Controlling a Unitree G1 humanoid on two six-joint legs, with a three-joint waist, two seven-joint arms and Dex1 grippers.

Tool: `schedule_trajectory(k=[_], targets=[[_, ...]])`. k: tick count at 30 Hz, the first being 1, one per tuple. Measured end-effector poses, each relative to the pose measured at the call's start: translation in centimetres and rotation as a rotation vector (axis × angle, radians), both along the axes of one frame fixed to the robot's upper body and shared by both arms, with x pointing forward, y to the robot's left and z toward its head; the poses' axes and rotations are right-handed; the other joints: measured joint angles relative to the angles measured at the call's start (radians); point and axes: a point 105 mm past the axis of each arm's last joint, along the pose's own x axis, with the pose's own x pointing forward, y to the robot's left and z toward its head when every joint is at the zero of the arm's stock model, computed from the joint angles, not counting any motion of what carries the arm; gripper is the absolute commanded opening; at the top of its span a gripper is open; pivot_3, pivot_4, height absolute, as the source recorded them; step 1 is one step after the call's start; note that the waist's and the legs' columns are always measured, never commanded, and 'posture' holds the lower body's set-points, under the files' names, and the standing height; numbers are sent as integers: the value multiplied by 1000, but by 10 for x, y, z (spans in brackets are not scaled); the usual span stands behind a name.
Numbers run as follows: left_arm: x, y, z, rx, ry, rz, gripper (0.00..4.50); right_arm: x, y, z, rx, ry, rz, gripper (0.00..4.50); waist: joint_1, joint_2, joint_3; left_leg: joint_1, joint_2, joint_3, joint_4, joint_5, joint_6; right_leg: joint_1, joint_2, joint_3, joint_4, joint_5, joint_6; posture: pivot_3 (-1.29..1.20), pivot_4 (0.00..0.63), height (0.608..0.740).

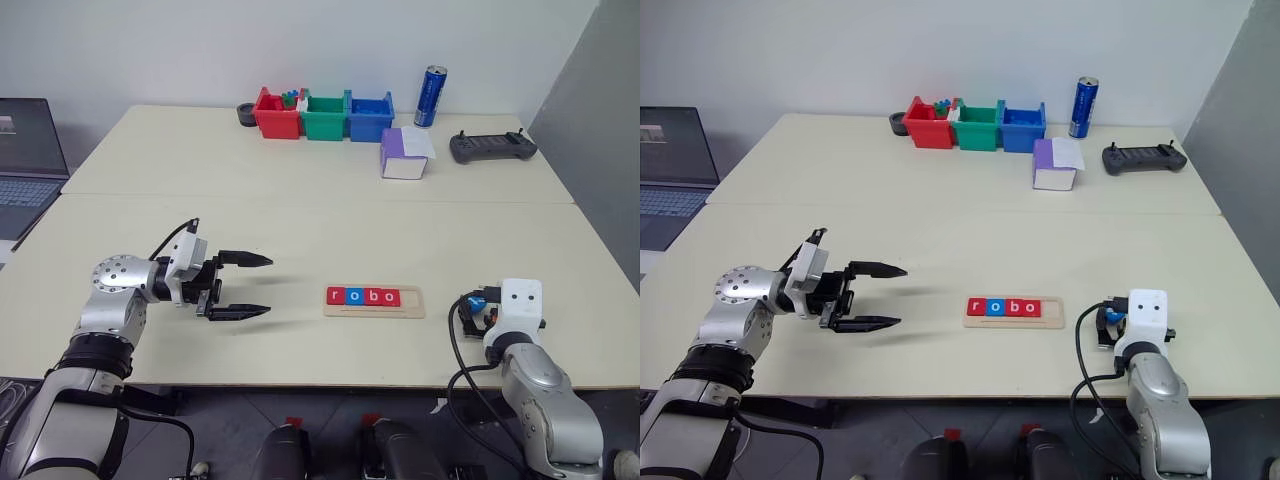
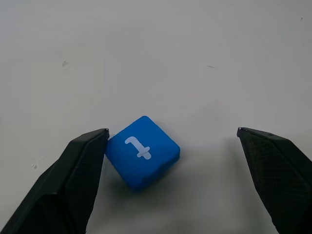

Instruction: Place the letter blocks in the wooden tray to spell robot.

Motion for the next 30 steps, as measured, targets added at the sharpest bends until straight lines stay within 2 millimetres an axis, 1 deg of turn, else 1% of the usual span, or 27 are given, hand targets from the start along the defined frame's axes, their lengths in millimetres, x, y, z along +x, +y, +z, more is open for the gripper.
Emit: schedule_trajectory(k=[3, 9, 14, 17, 24, 27, 30], targets=[[0, -1, 1, 1, -2, -5, 4500, 0, 4, -6, 35, 14, -8, 4476, 0, 0, 0, 0, 0, 0, 0, 0, 0, 0, 0, 0, 0, 0, 0, 0, 150, 740], [0, -1, 1, 2, 5, -7, 4500, 7, 8, 1, 45, -4, -12, 4476, -1, 0, 0, 0, 0, 0, 0, 0, 0, 0, 0, 0, 0, 0, 0, 0, 150, 740], [0, -1, 1, 3, 9, -6, 4500, 7, 6, 0, 12, 12, -27, 4476, 0, 0, 0, 0, 0, 0, 0, 0, 0, 0, 0, 0, 0, 0, 0, 0, 150, 740], [0, -1, 1, 4, 9, -6, 4500, 5, 0, -1, -14, 31, -48, 4476, 0, 0, 0, 0, 0, 0, 0, 0, 0, 0, 0, 0, 0, 0, 0, 0, 150, 740], [0, -1, -1, 13, 10, -5, 4500, 0, -26, 1, -74, 41, -108, 4476, -1, 0, 0, 0, 0, 0, 0, 0, 0, 0, 0, 0, 0, 0, 0, 0, 150, 740], [0, -1, -1, 14, 12, -3, 4500, 1, -28, 6, -67, 13, -74, 4476, -1, 0, 0, 0, 0, 0, 0, 0, 0, 0, 0, 0, 0, 0, 0, 0, 150, 740], [2, -1, 0, 11, 4, -2, 4500, 4, -21, 13, -62, -23, -18, 4476, -1, 0, 0, 0, 0, 0, 0, 0, 0, 0, 0, 0, 0, 0, 0, 0, 150, 740]])
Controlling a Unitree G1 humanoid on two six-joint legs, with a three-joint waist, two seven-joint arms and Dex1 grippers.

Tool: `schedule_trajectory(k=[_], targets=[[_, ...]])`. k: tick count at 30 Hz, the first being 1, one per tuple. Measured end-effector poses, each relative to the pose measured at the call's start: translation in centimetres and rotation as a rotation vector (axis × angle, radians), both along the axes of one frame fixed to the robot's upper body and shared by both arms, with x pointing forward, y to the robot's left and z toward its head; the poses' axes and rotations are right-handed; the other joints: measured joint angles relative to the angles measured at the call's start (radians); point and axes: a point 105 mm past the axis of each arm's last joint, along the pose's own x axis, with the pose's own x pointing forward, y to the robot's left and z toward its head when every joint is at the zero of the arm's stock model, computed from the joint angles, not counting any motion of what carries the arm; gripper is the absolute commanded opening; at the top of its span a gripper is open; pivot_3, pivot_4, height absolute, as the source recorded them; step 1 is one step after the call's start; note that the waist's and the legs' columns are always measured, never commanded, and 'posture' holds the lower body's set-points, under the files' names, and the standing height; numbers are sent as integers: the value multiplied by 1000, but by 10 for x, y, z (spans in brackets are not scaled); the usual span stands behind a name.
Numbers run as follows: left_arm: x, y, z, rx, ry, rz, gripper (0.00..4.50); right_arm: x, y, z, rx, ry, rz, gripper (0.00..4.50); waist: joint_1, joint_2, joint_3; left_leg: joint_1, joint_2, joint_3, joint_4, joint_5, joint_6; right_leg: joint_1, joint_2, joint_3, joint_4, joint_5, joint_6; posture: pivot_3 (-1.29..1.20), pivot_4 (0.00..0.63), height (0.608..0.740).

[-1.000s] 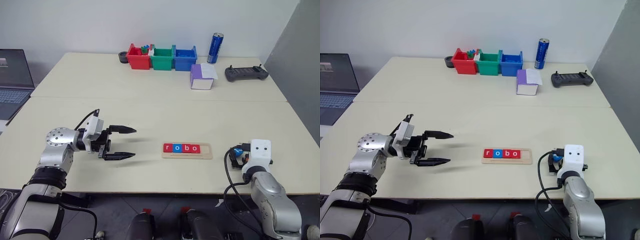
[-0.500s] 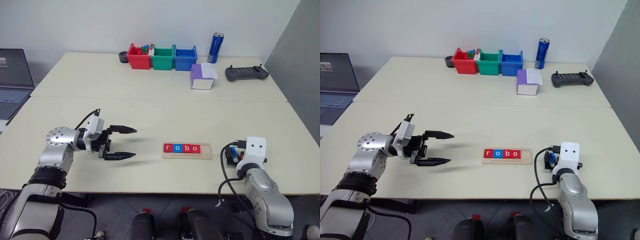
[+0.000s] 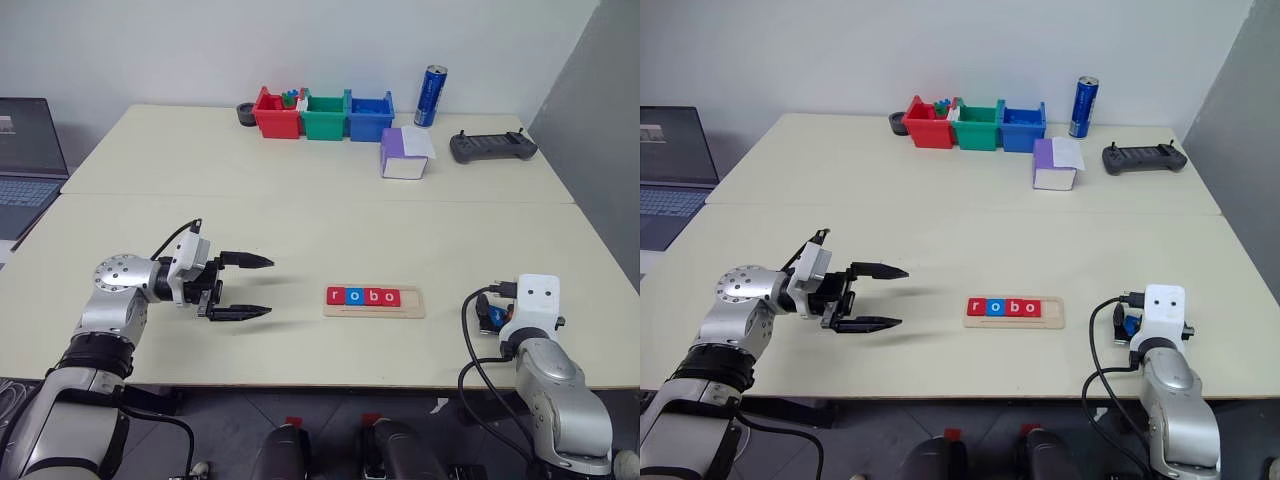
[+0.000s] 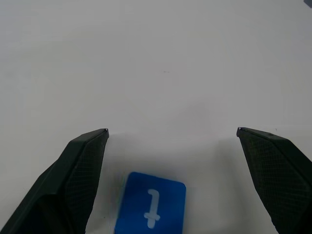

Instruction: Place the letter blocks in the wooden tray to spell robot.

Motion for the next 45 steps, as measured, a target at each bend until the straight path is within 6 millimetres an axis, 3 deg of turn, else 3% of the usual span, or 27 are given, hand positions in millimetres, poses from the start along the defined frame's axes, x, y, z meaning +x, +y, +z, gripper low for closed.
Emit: schedule_trajectory(k=[4, 14, 17, 24, 25, 28, 32, 33, 39, 45], targets=[[2, 0, 2, 0, -11, 0, 4500, -2, 4, 2, -3, -5, 15, 4476, 1, 0, 0, 0, 0, 0, 0, 0, 0, 0, 0, 0, 0, 0, 0, 0, 150, 740], [2, -2, 0, 4, -3, -7, 4500, -17, 10, -18, 0, 65, -25, 4476, 0, 0, 0, 0, 0, 0, 0, 0, 0, 0, 0, 0, 0, 0, 0, 0, 150, 740], [2, -3, -1, -1, -2, -10, 4500, -14, 12, -20, 24, 52, -29, 3893, 0, 0, 0, 0, 0, 0, 0, 0, 0, 0, 0, 0, 0, 0, 0, 0, 150, 740], [2, -3, -1, -1, -2, -9, 4500, -2, 15, -25, 77, 15, 18, 1509, 0, -2, -2, 0, 0, 0, 0, 0, 0, 1, 0, 0, 0, 0, 0, 0, 150, 740], [2, -3, -1, -1, -2, -9, 4500, 1, 16, -25, 81, 12, 41, 1448, 0, -2, -2, 0, 0, 0, 0, 0, 0, 1, 0, 0, 0, 0, 0, 0, 150, 740], [1, -1, -1, 3, 1, -5, 4500, 10, 25, -23, 36, 40, 240, 1457, -5, -3, -2, 1, 0, 0, 0, 0, 0, 1, 0, 0, 0, 0, 0, 0, 150, 740], [0, 1, -2, 8, 2, 3, 4500, 18, 74, -20, -38, 86, 784, 1457, -23, -3, -1, 1, 1, -2, 0, 0, 1, 1, 3, -1, 0, 0, 1, 0, 150, 740], [0, 1, -2, 8, 0, 2, 4500, 22, 78, -19, -51, 87, 867, 1457, -24, -3, -1, 1, 1, -2, 0, 0, 1, 1, 3, -1, 0, 0, 1, 0, 150, 740], [-1, 5, -3, 16, 1, 11, 4500, 43, 73, -5, -157, 83, 1250, 1457, -21, -3, 0, 0, 0, -1, 0, 0, 0, 0, 3, 0, -1, 0, 1, 0, 150, 740], [-5, 13, -6, 28, 4, 32, 4500, 34, 57, -14, -159, 224, 1479, 1457, -18, -3, 0, 0, 0, 0, 0, 0, 0, 1, 1, 0, -2, 0, 0, 0, 150, 740]])
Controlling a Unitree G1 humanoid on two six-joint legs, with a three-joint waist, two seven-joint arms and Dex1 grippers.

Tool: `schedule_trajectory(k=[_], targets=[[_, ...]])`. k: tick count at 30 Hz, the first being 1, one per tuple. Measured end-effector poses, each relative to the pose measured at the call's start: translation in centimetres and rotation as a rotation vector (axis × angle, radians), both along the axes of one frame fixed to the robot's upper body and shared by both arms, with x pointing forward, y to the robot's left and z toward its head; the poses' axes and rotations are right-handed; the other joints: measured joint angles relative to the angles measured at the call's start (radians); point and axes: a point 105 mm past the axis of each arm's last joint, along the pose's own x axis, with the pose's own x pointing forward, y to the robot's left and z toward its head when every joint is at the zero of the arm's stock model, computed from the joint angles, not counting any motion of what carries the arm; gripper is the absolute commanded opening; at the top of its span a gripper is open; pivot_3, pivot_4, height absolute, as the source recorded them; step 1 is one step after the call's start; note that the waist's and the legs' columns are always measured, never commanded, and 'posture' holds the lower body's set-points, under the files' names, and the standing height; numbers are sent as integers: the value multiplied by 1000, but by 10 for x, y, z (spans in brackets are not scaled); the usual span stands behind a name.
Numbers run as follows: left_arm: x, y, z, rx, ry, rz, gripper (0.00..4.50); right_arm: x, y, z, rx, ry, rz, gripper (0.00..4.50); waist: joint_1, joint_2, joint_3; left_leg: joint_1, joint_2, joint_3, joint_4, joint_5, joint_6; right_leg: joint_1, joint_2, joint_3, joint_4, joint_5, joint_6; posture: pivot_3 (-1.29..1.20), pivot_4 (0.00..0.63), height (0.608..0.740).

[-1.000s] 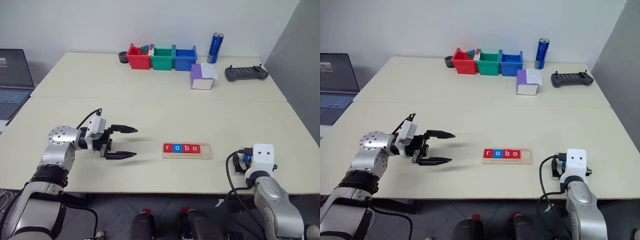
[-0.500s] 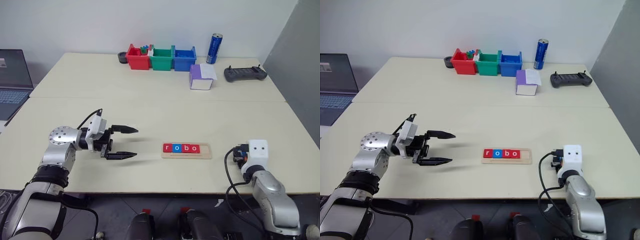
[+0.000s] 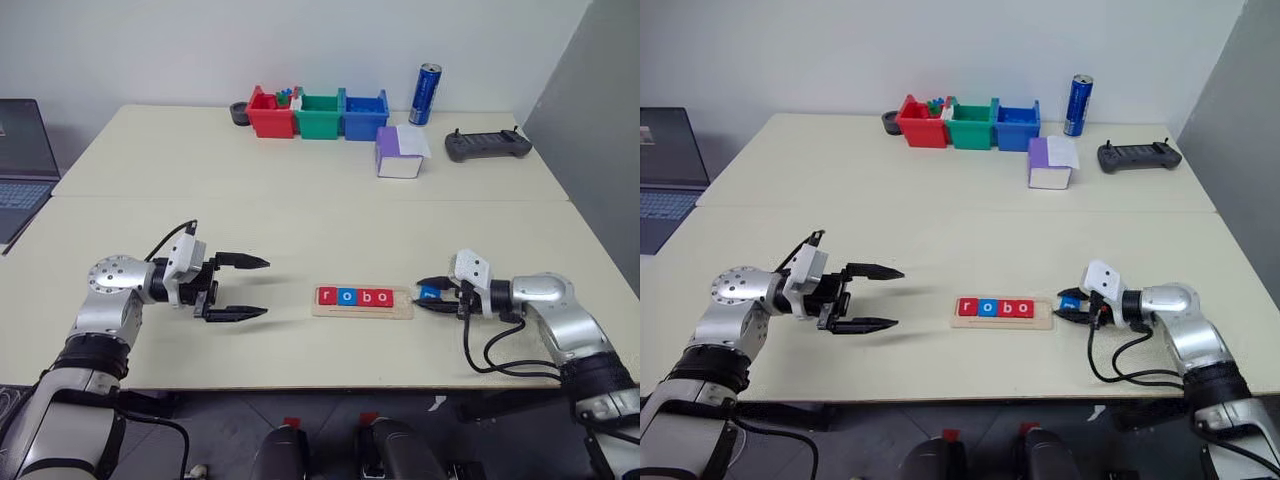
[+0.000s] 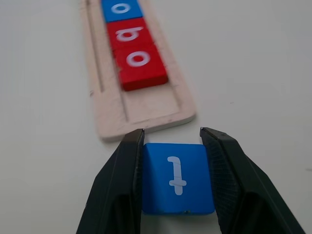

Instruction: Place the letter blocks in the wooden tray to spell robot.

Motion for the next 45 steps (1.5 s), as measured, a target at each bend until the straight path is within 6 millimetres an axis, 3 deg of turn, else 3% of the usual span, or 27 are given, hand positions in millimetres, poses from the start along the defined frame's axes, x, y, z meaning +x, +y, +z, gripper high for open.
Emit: schedule_trajectory(k=[9, 18, 24, 29, 35, 41, 45], targets=[[-6, 10, -5, 6, 11, 29, 4500, 5, -19, 1, -45, 11, 58, 1457, 1, 0, 0, 2, 0, 0, 1, 0, 0, 0, -1, 0, 2, 0, 0, 0, 150, 740], [-6, 10, -4, 8, -2, 28, 4500, 8, -20, 4, -47, 57, 48, 4486, 1, 0, 0, 2, 0, 1, 1, 2, -3, 1, -1, 0, 2, 0, -1, 0, 150, 740], [-4, 11, -4, 6, -4, 35, 4500, 8, -29, 22, -30, -23, -69, 4486, 5, 1, 1, 1, 0, 1, 1, 2, -3, 0, -1, 0, 2, 0, -1, 0, 150, 740], [-2, 9, -2, 3, -14, 32, 4500, -9, -17, 44, 121, -109, -253, 4486, 13, 1, 0, 1, 0, 0, 0, 2, -4, 0, -1, 0, 2, 0, -1, 0, 150, 740], [-1, 12, -6, 6, -3, 44, 4500, -38, -4, 31, 293, -128, -643, 4486, 21, 2, 0, 1, 0, 0, 0, 0, -1, 0, -1, 0, 2, -1, -1, 0, 150, 740], [2, 6, -7, 1, -2, 29, 4500, -36, -7, 42, 333, -275, -959, 4486, 22, 1, 0, 1, 0, -1, 1, 0, -1, 0, -1, -1, 3, 0, 0, 0, 150, 740], [5, 3, -5, 3, -11, 21, 4500, -42, -6, 18, 256, -236, -1083, 4486, 21, 0, -1, 0, 0, 0, 0, 0, -1, -1, -1, 0, 2, 0, -1, 0, 150, 740]])
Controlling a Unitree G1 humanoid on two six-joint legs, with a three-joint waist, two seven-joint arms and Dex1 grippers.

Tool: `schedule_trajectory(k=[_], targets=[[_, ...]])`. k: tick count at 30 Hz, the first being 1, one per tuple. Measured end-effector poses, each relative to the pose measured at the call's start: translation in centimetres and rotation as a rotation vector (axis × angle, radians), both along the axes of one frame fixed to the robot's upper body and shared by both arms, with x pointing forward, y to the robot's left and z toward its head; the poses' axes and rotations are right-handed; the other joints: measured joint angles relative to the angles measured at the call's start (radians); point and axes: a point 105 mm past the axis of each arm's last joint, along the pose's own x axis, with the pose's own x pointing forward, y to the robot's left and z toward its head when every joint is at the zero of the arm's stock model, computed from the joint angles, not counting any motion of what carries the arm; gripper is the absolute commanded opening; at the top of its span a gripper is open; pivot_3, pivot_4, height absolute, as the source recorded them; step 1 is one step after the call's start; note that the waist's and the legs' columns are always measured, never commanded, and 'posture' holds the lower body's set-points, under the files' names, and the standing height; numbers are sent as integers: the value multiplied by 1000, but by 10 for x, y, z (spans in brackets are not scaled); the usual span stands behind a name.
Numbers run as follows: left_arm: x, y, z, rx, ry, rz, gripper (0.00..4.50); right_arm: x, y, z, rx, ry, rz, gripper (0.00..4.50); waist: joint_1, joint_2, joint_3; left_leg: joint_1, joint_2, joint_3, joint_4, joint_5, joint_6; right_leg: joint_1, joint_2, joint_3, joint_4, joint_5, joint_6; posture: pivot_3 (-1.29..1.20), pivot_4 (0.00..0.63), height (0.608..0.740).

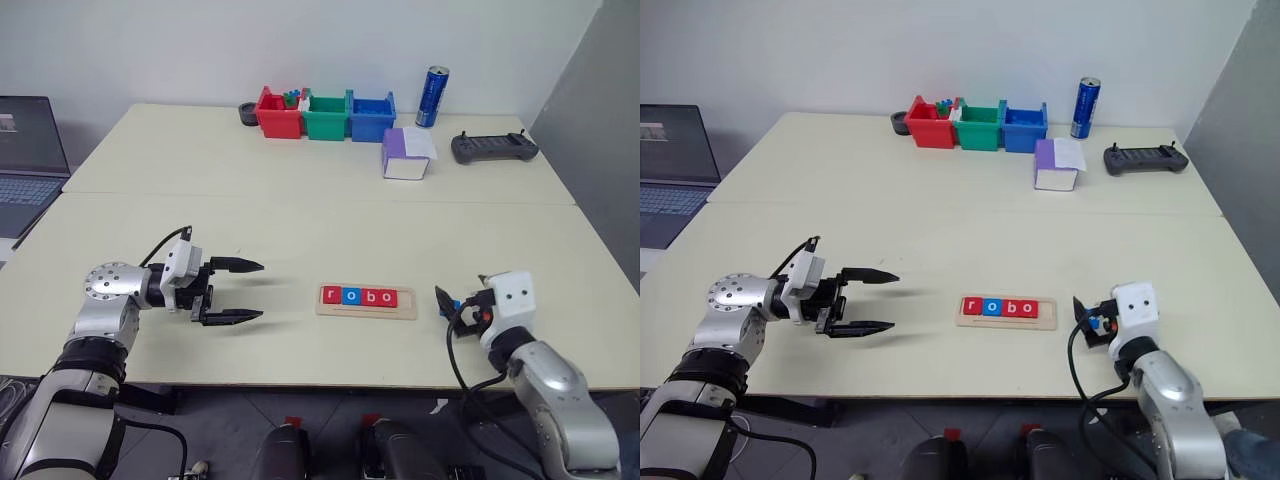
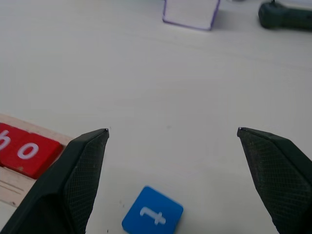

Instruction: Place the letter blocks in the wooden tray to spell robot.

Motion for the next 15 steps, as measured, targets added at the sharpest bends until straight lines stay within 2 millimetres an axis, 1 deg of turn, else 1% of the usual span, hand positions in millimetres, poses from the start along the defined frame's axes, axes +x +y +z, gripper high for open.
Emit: schedule_trajectory(k=[4, 7, 9, 12, 14, 15], targets=[[0, -2, -1, 7, 3, -10, 4500, -3, 6, -10, 13, 37, -23, 4486, -2, 0, 0, 0, 0, 0, 0, 0, 0, 0, 0, 0, 0, 0, 0, 0, 150, 740], [0, -2, -1, 9, 6, -12, 4500, -7, 5, -18, 5, 69, -58, 4486, -1, 0, 0, 0, 0, 0, 0, 0, 0, 0, 0, 0, 0, 0, 0, 0, 150, 740], [0, -2, -1, 9, 6, -11, 4500, -7, 6, -20, 18, 74, -78, 4486, -2, 0, 0, 0, 0, 0, 0, 0, 0, 0, 0, 0, 0, 0, 0, 0, 150, 740], [0, -2, -1, 10, 5, -11, 4500, -7, 13, -24, 35, 88, -76, 4486, -2, 0, 0, 0, 0, 0, 0, 0, 0, 0, 0, -1, 0, 0, 0, 0, 150, 740], [0, -1, -1, 12, 5, -10, 4500, -6, 13, -28, 46, 101, -90, 4486, -2, 0, 0, 0, 0, 0, 0, 0, 0, 0, 0, 0, 0, 0, 0, 0, 150, 740], [0, -1, 0, 12, 4, -10, 4500, -5, 13, -30, 51, 108, -95, 4319, -2, 0, 0, 0, 0, 0, 0, 0, 0, 0, 0, 0, 0, 0, 0, 0, 150, 740]])
